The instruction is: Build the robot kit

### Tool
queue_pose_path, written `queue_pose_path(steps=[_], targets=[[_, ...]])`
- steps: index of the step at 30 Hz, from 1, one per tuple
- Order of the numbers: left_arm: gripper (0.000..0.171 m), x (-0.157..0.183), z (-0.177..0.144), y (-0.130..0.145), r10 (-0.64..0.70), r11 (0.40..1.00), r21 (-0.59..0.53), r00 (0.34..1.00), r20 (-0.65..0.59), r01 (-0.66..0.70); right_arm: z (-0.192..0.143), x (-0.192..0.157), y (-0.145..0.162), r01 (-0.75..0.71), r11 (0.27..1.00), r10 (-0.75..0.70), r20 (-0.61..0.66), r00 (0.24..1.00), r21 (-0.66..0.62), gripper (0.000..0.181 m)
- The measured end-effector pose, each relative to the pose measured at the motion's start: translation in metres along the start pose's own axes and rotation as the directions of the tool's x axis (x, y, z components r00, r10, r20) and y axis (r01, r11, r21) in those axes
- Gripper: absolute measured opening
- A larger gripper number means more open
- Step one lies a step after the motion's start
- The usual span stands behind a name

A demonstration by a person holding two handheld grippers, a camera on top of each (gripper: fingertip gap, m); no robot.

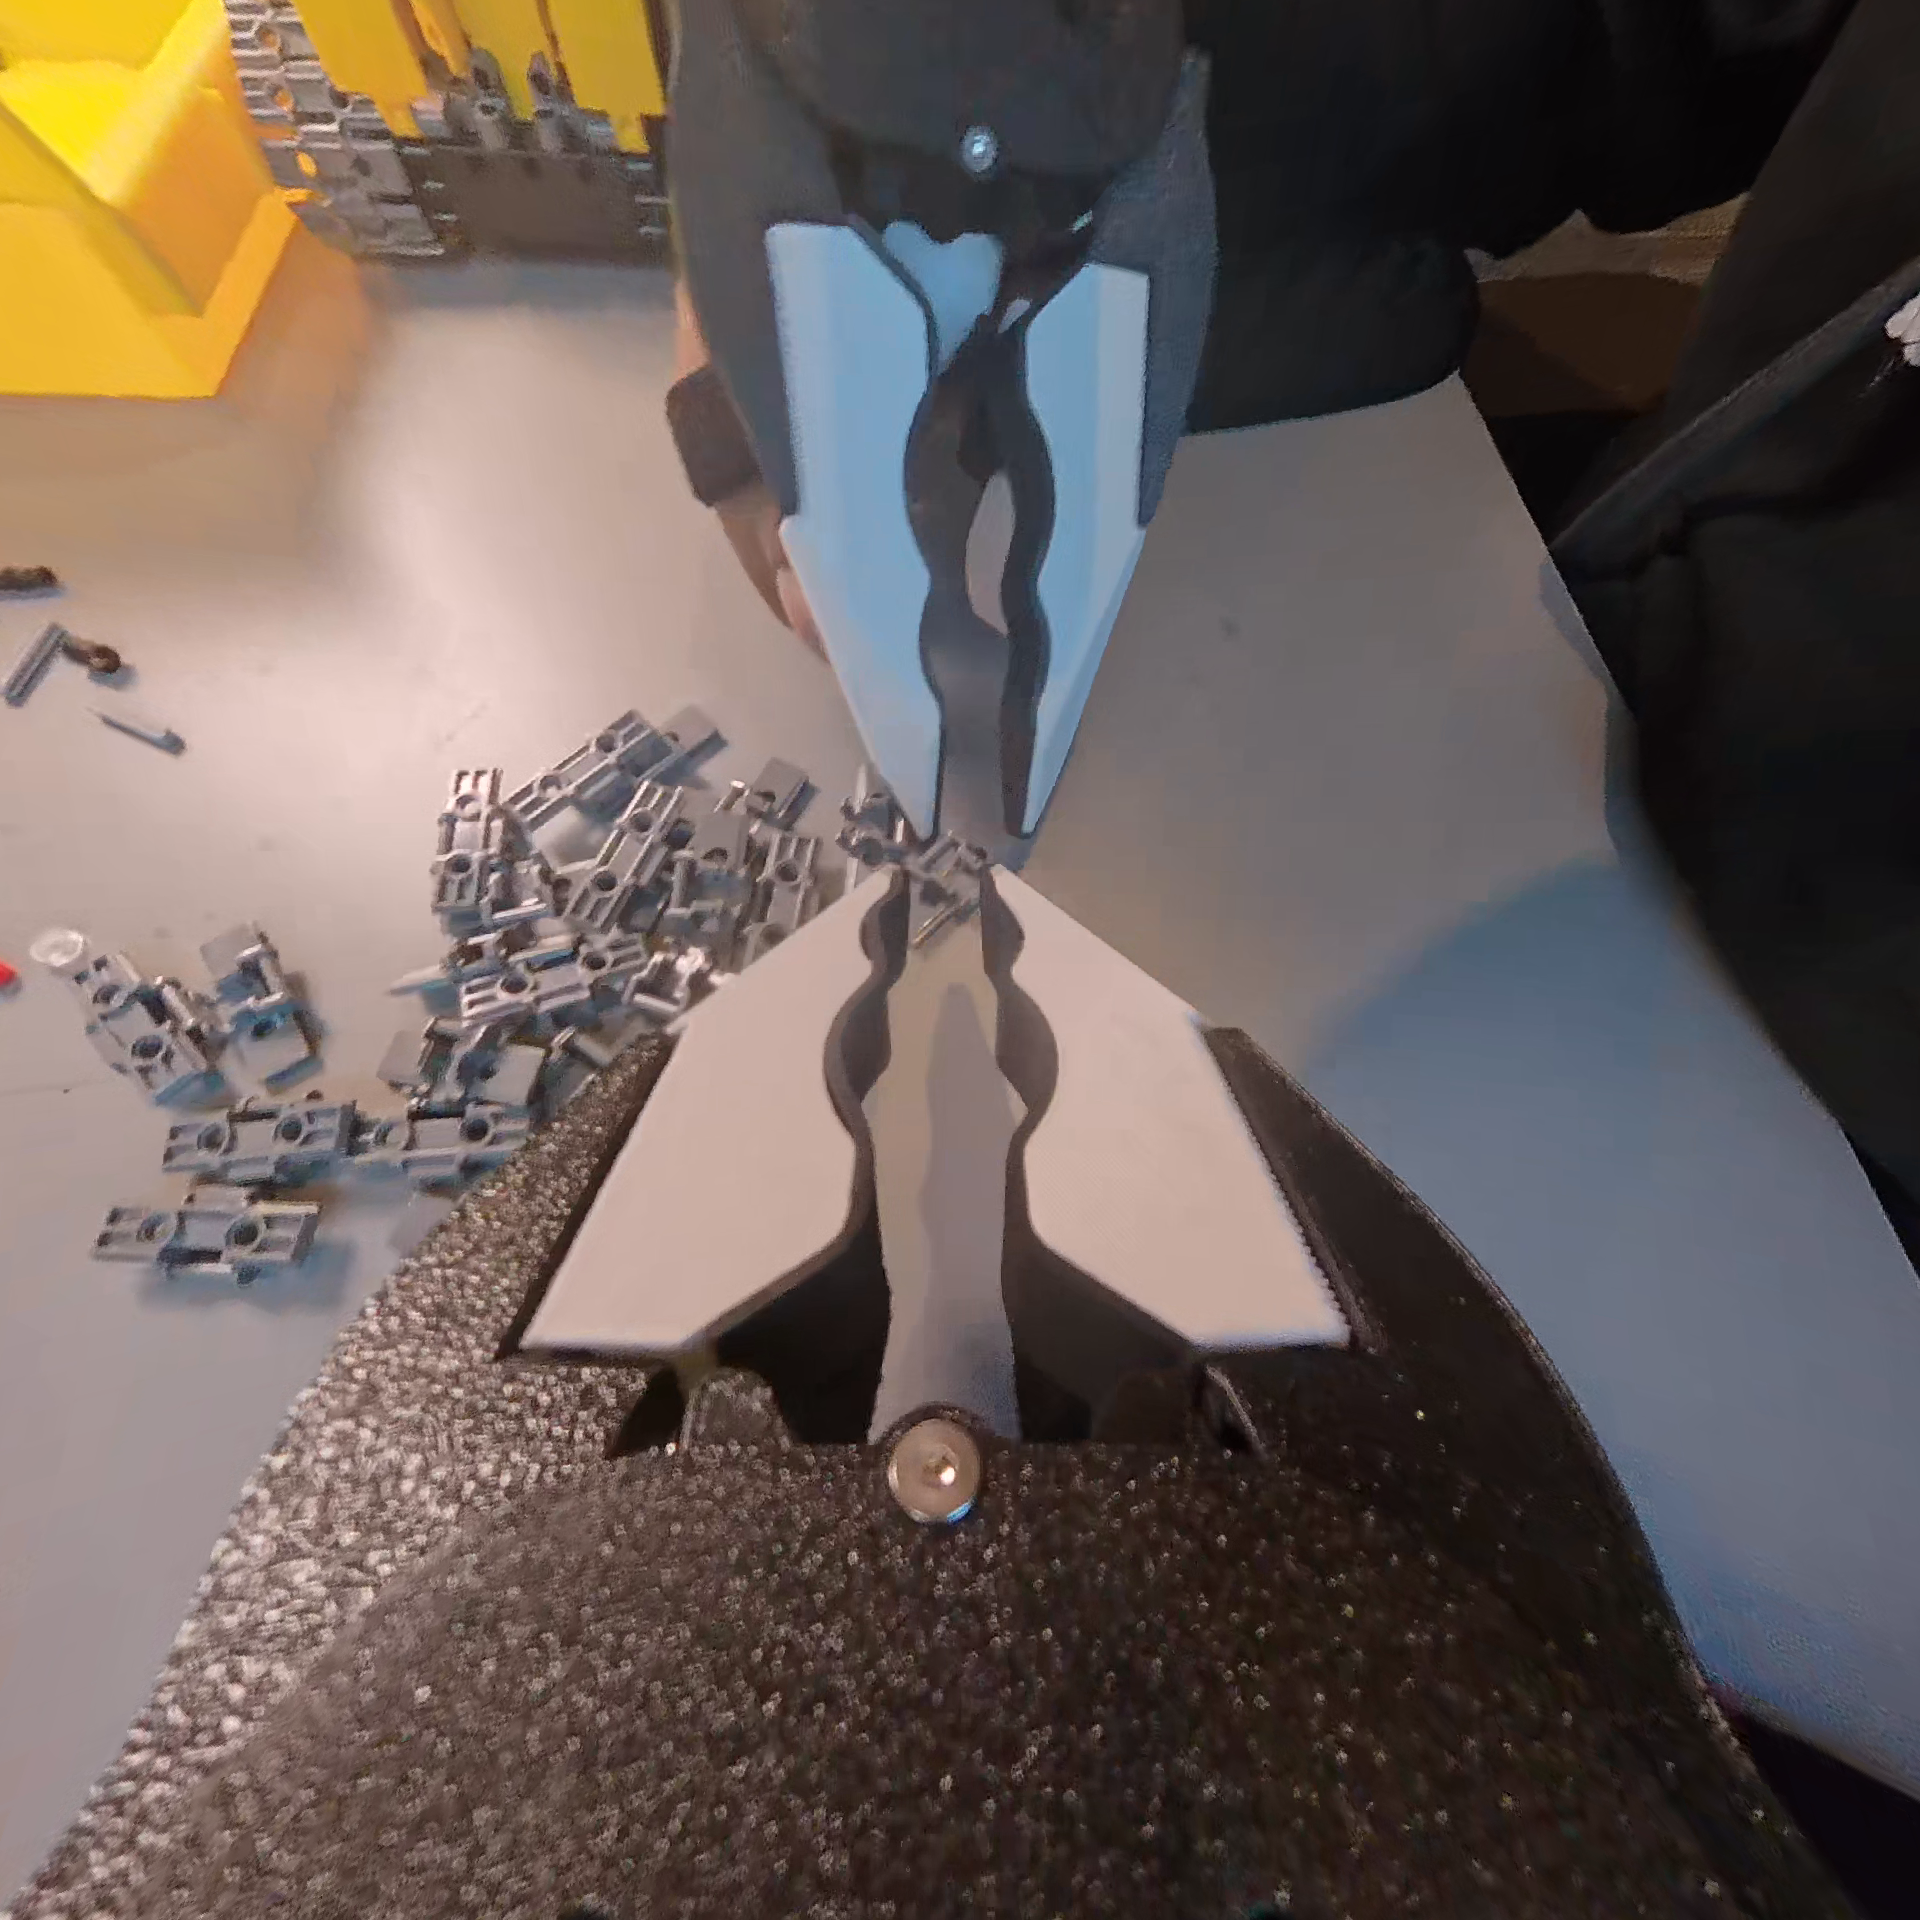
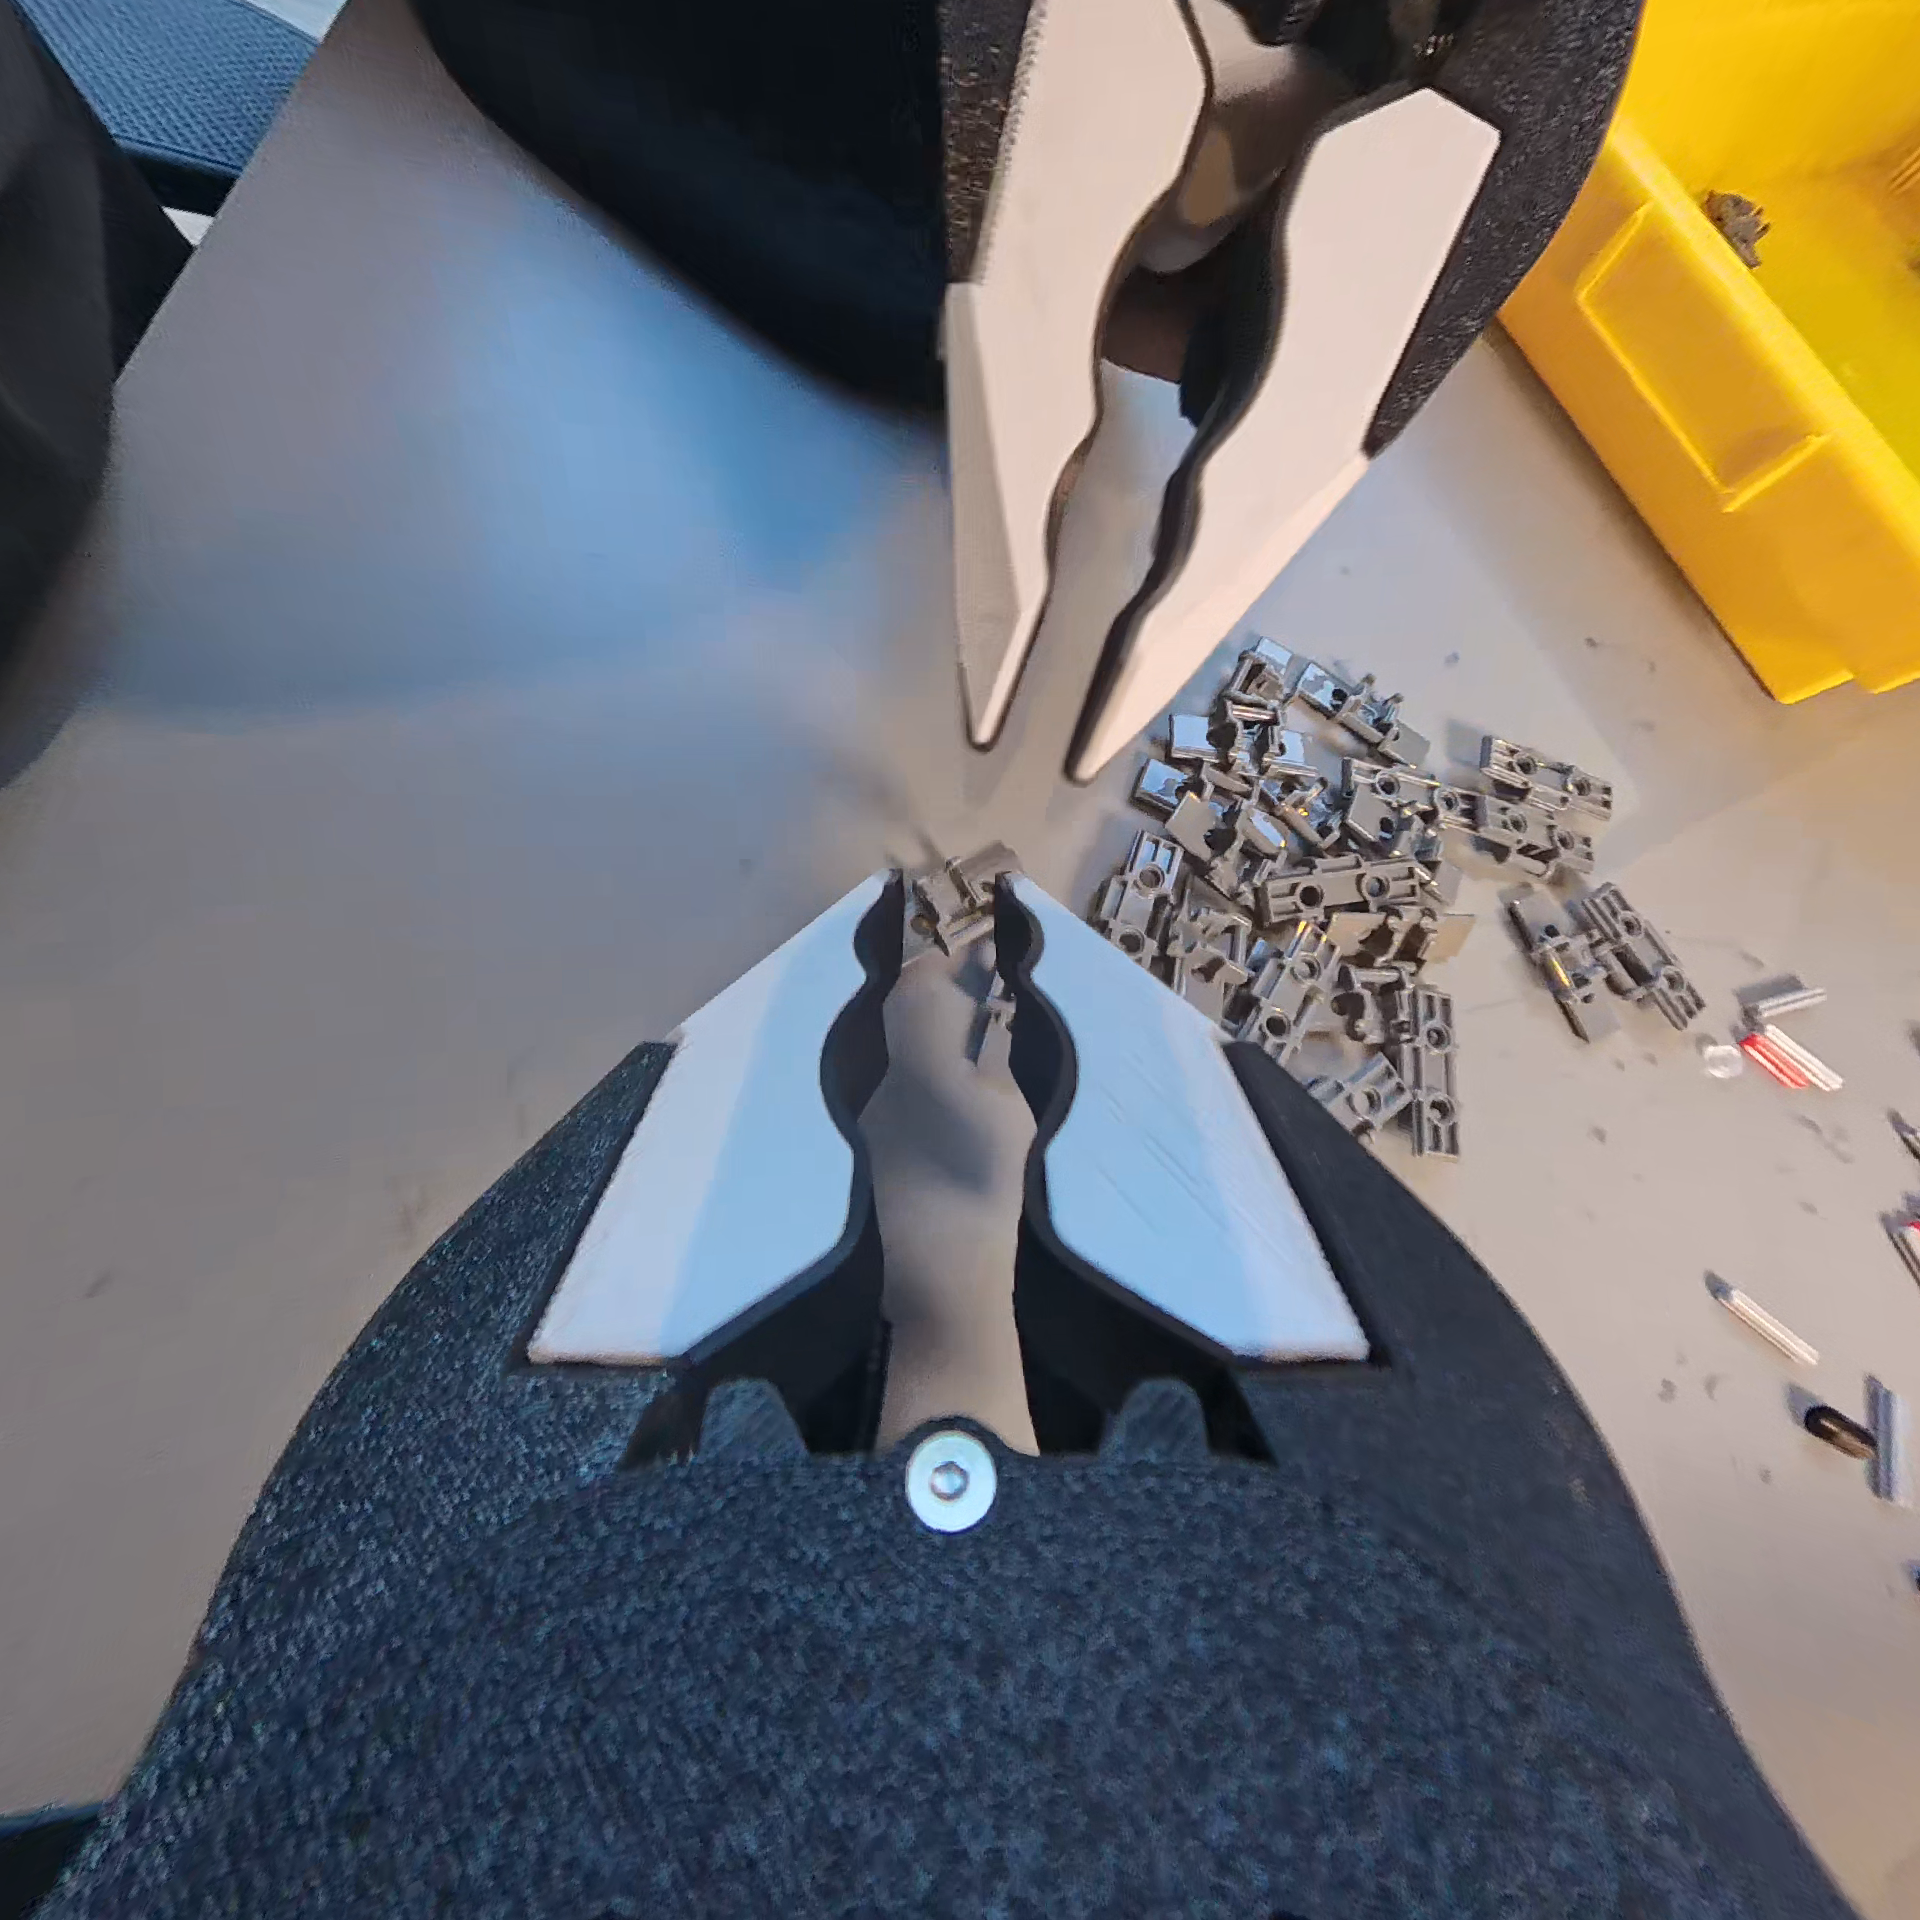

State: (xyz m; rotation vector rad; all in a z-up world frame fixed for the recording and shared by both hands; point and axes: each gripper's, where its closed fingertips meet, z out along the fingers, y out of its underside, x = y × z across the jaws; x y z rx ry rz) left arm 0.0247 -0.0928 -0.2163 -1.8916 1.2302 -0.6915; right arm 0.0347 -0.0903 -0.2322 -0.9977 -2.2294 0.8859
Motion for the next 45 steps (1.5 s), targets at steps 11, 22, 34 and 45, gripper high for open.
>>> queue_pose_path(steps=[11,22,34,45], targets=[[0.021,-0.007,0.017,0.028,0.077,0.982,-0.178,0.994,0.071,-0.063,0.001,-0.015,0.014,0.005,0.994,0.002,0.067,0.998,-0.109,0.018],[0.013,0.025,0.013,0.025,0.068,0.984,-0.160,0.992,-0.105,-0.084,-0.002,0.002,0.023,-0.032,0.990,0.032,-0.002,0.999,-0.136,0.016],[0.018,0.009,0.017,0.030,0.029,0.979,-0.200,0.999,-0.019,-0.032,0.004,-0.005,0.015,-0.014,0.994,0.016,0.020,1.000,-0.105,0.011],[0.014,-0.010,0.017,0.029,0.039,0.980,-0.198,0.995,0.090,-0.020,0.000,-0.019,0.016,-0.026,0.991,0.038,0.089,0.995,-0.133,0.012]])
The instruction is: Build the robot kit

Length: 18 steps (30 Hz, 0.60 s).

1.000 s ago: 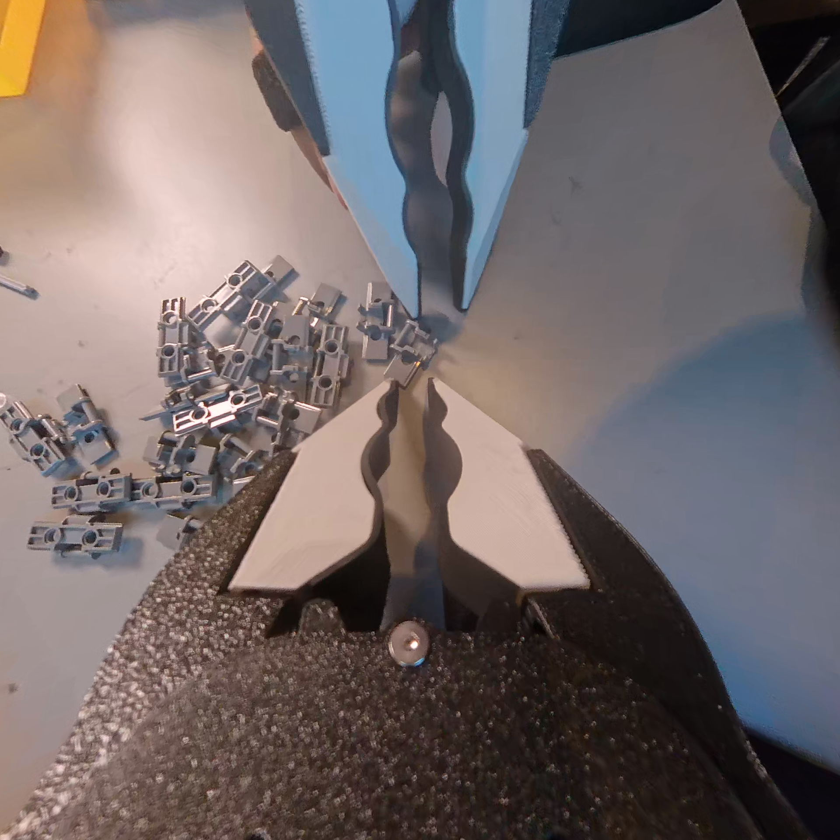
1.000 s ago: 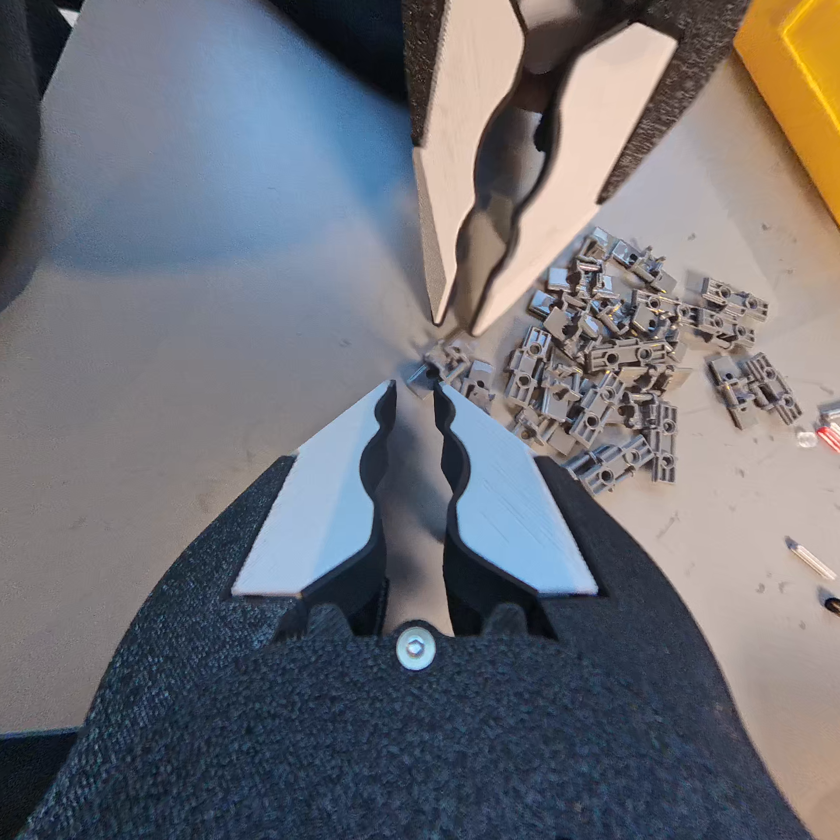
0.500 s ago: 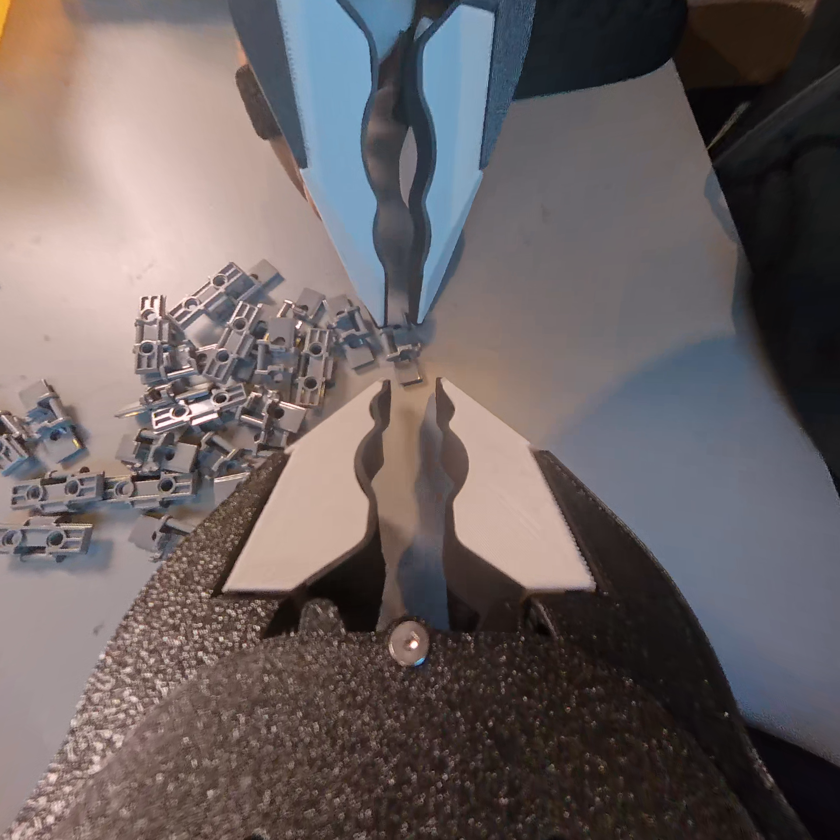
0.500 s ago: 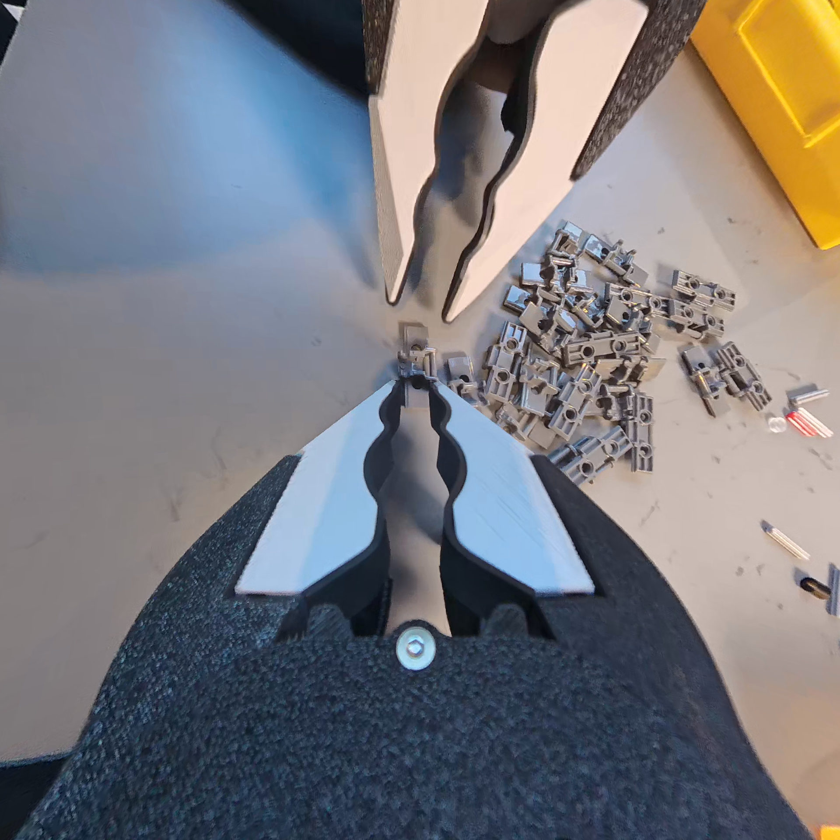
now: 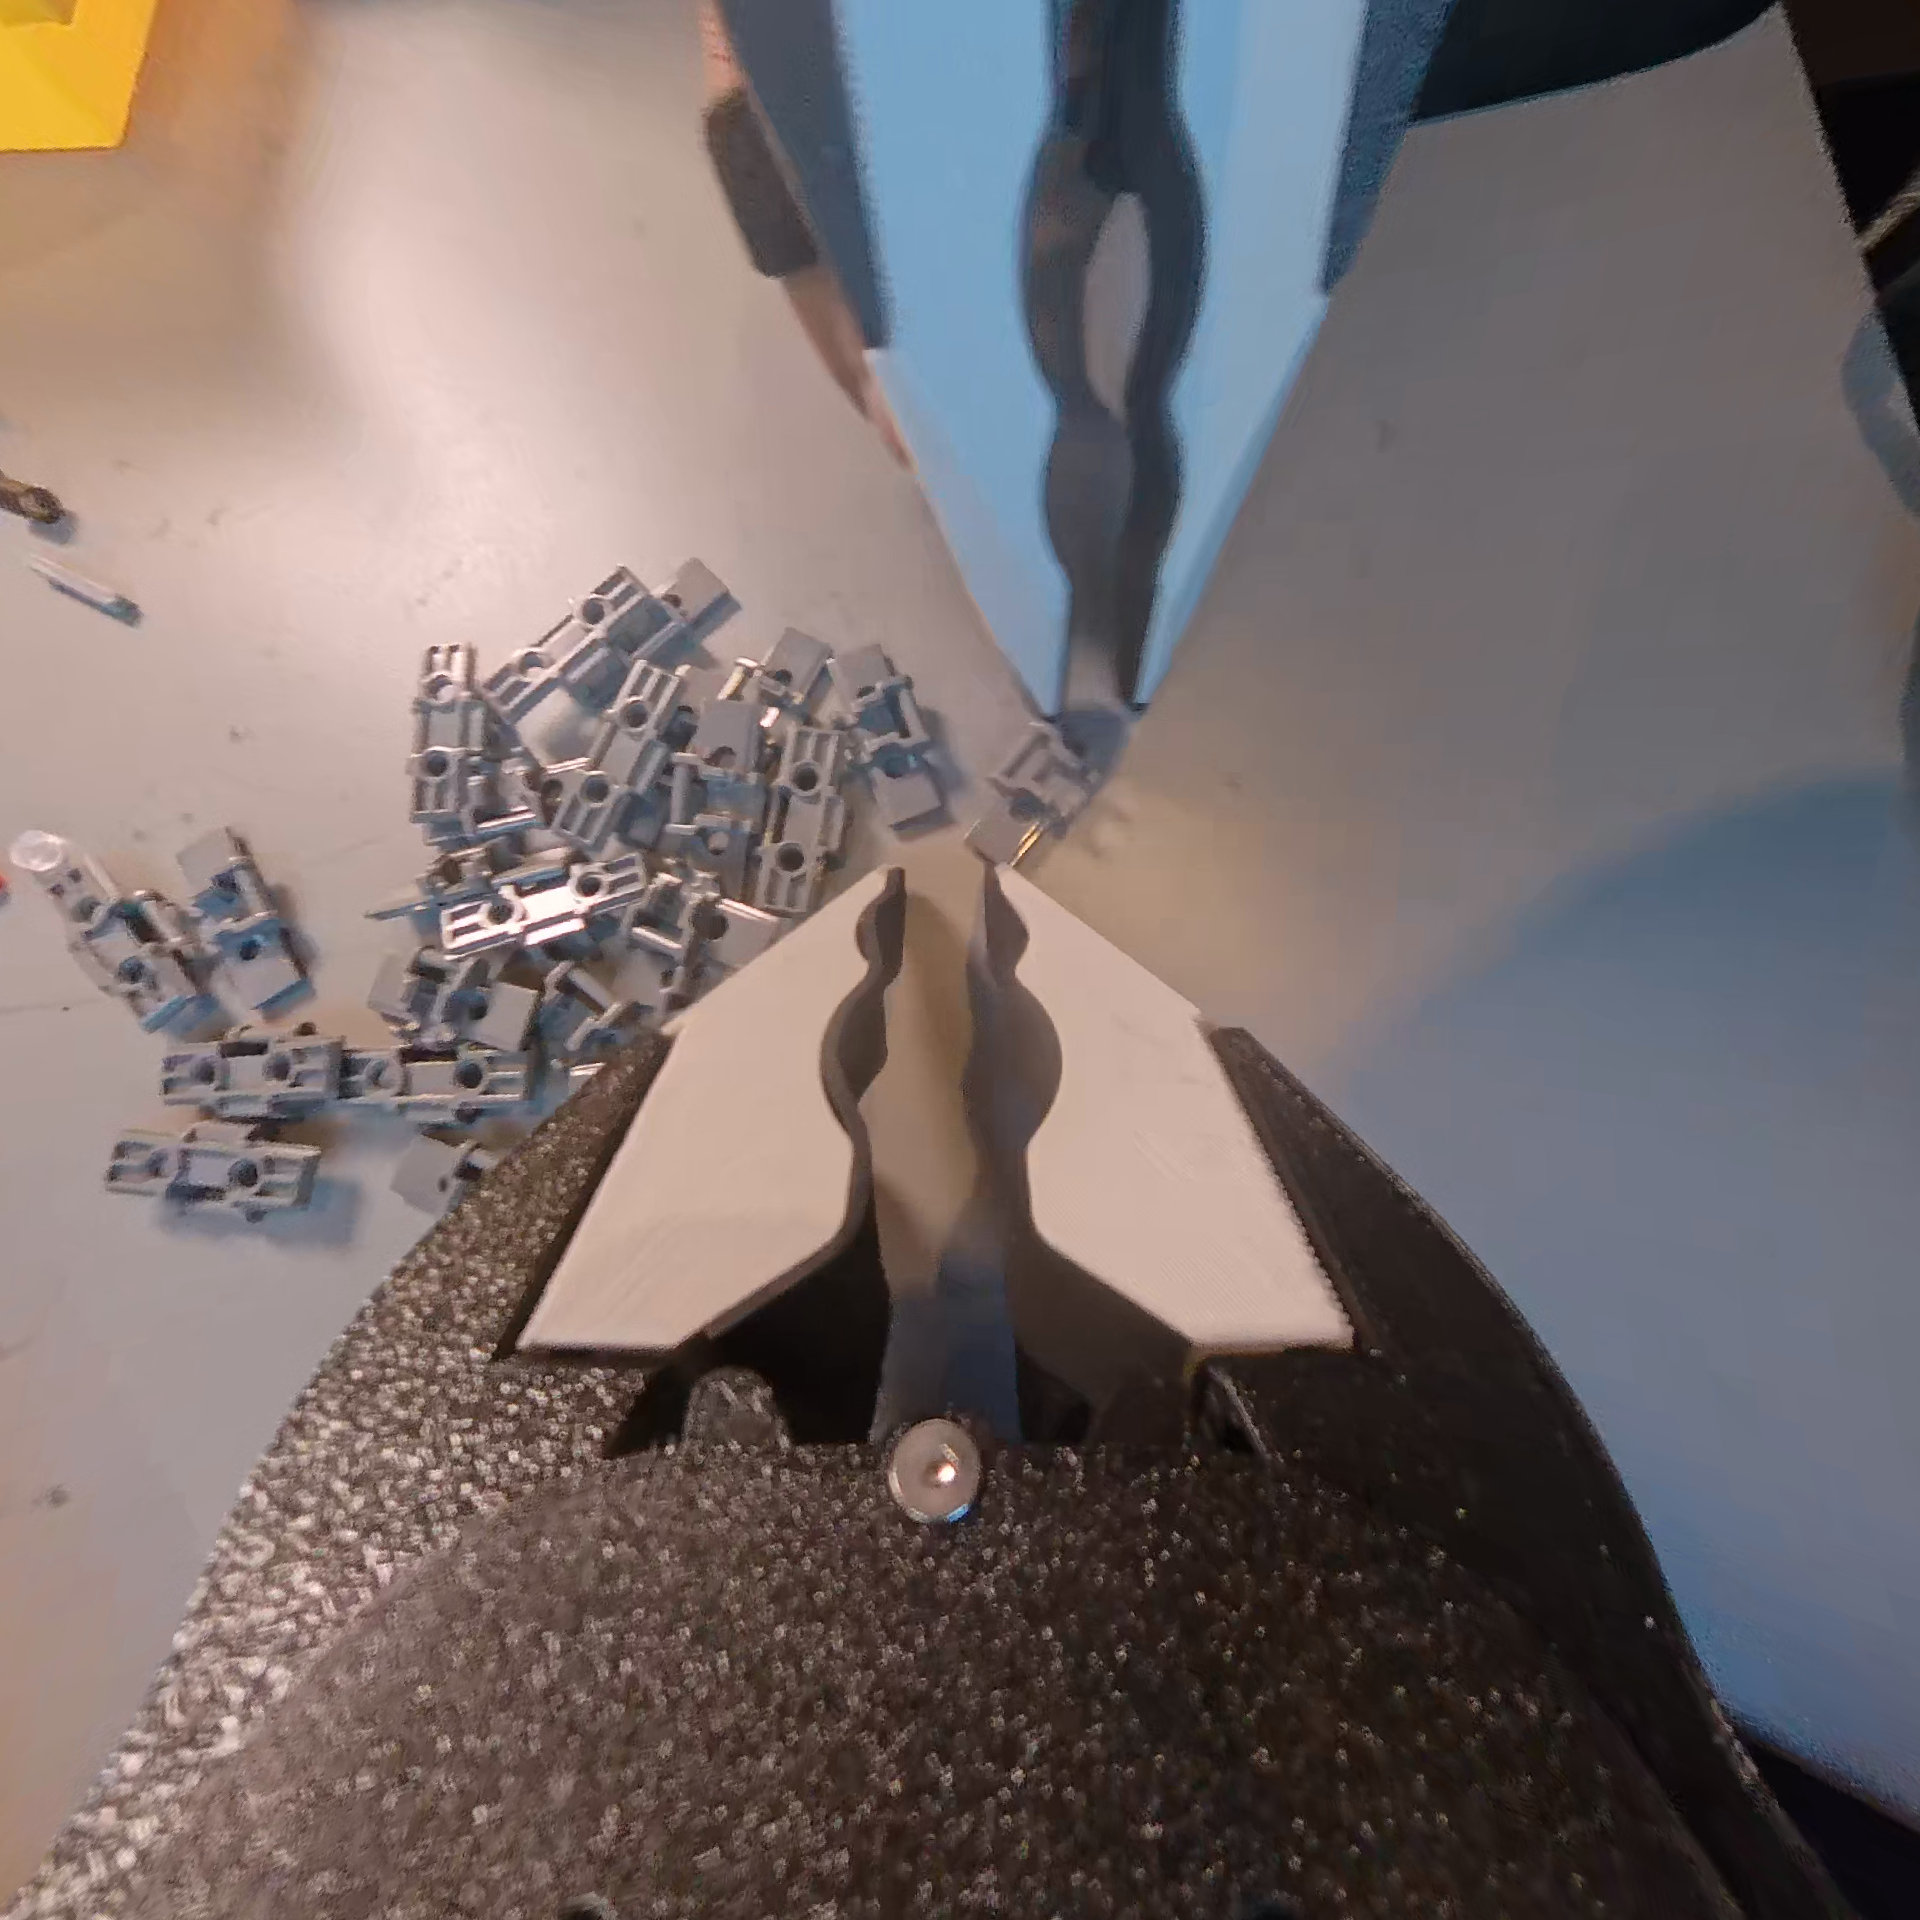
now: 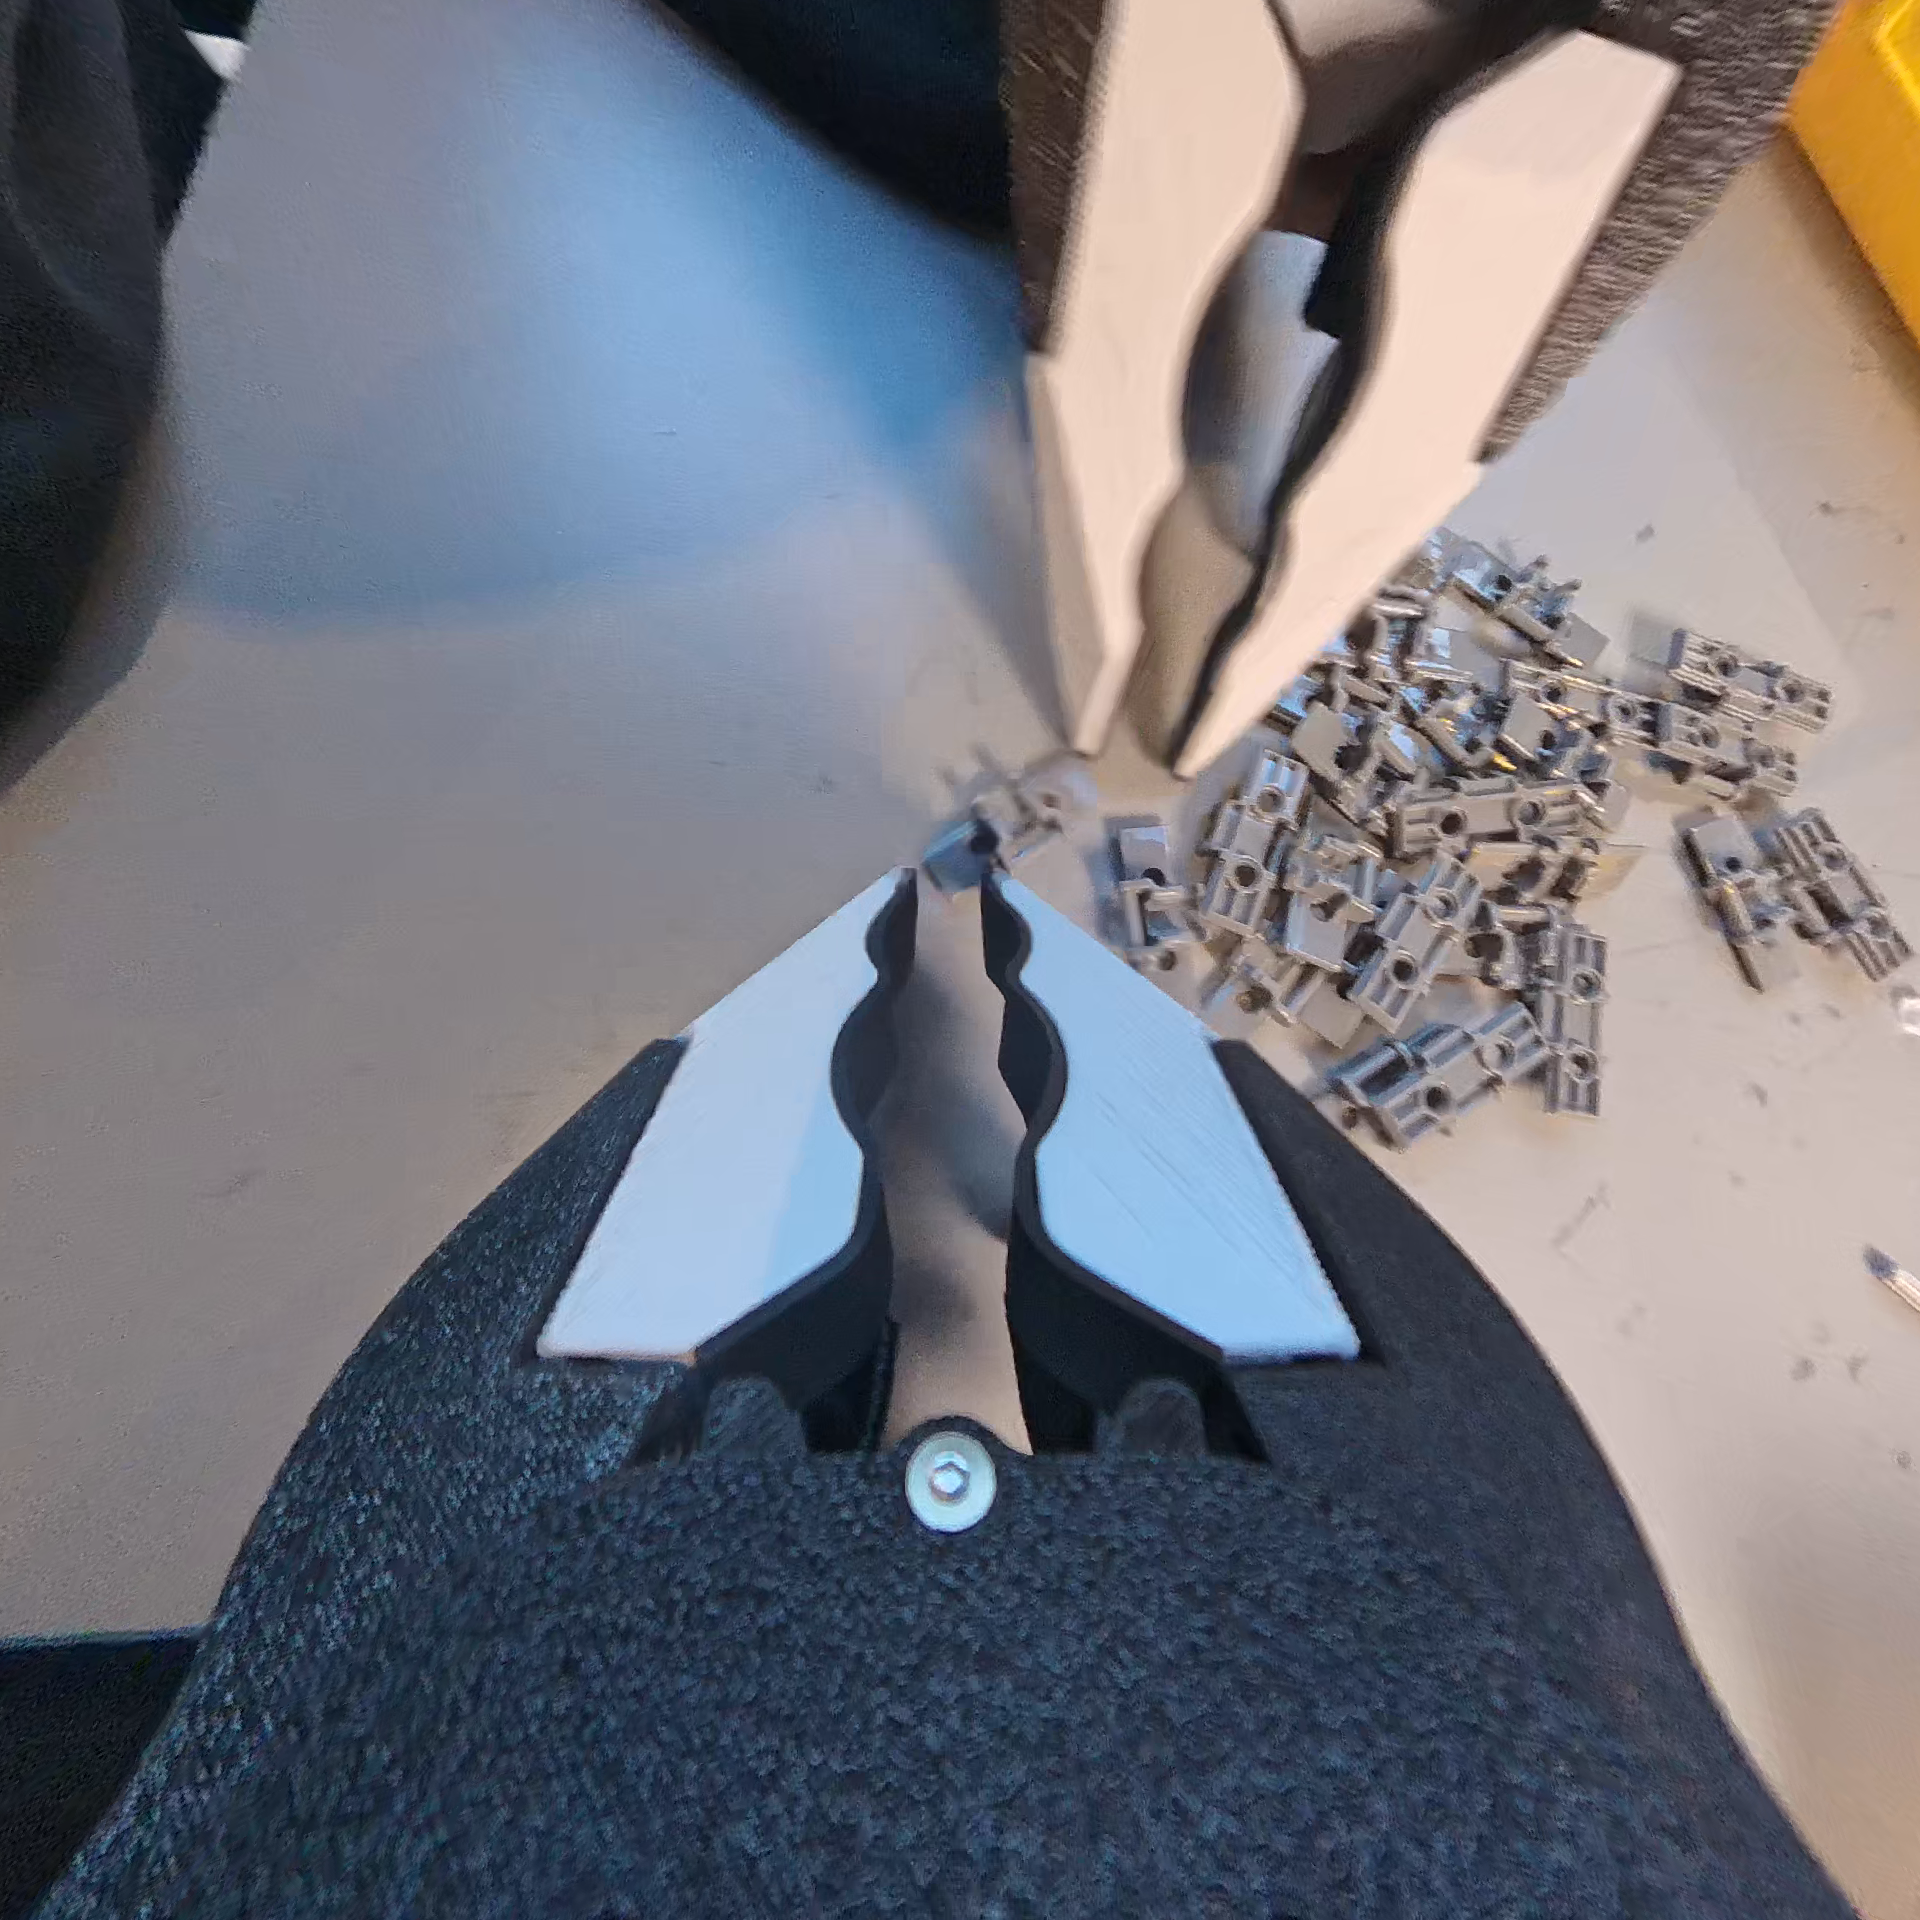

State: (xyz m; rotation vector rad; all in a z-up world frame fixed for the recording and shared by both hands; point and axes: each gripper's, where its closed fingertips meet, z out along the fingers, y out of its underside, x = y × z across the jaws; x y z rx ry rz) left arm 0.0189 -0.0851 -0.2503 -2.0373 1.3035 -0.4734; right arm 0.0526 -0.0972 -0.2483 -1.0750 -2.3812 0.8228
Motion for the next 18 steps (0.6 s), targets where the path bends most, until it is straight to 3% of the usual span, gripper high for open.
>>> queue_pose_path(steps=[2,6,18], targets=[[0.012,-0.010,0.000,0.000,0.002,1.000,0.001,0.998,0.060,-0.002,-0.001,-0.007,-0.007,-0.012,0.999,0.010,0.040,0.999,0.038,0.012],[0.012,-0.009,-0.002,-0.003,0.005,1.000,0.024,0.999,0.054,-0.007,-0.004,0.000,-0.005,-0.019,0.999,0.019,0.007,1.000,0.033,0.012],[0.018,0.015,-0.005,-0.015,0.022,0.997,0.071,0.997,-0.069,-0.017,-0.013,0.036,0.003,-0.106,0.993,0.112,-0.138,0.984,0.053,0.018]])
